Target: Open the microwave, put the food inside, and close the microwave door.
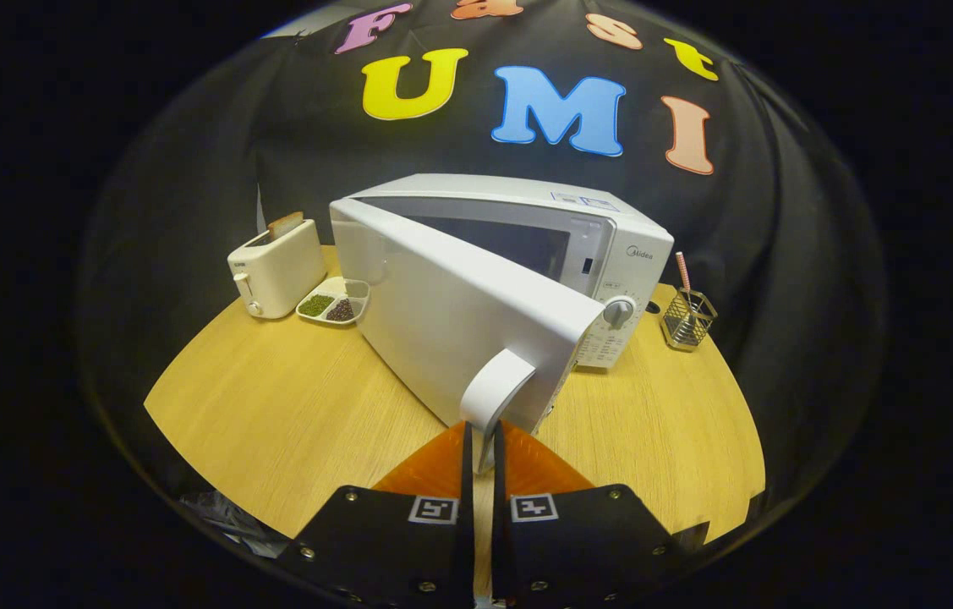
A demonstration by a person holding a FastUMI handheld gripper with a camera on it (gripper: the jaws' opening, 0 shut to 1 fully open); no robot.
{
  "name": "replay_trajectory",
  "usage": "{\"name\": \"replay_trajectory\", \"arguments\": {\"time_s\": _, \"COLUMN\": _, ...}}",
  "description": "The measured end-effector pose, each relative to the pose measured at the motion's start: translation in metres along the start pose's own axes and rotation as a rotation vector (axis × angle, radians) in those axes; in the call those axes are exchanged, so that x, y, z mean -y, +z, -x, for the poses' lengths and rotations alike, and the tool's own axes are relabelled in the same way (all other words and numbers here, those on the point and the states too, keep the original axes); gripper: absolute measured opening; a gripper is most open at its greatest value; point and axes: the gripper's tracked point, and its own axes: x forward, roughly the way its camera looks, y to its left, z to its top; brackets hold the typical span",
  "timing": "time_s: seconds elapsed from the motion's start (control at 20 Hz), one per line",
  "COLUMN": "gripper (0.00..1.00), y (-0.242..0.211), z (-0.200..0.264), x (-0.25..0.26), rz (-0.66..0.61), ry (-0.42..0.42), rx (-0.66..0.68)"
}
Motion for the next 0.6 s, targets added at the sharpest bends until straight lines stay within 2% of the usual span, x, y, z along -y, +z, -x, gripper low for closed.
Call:
{"name": "replay_trajectory", "arguments": {"time_s": 0.3, "gripper": 0.09, "y": -0.011, "z": 0.016, "x": -0.034, "rz": 0.011, "ry": 0.062, "rx": -0.028}}
{"name": "replay_trajectory", "arguments": {"time_s": 0.6, "gripper": 0.09, "y": -0.022, "z": 0.034, "x": -0.089, "rz": 0.069, "ry": 0.164, "rx": -0.047}}
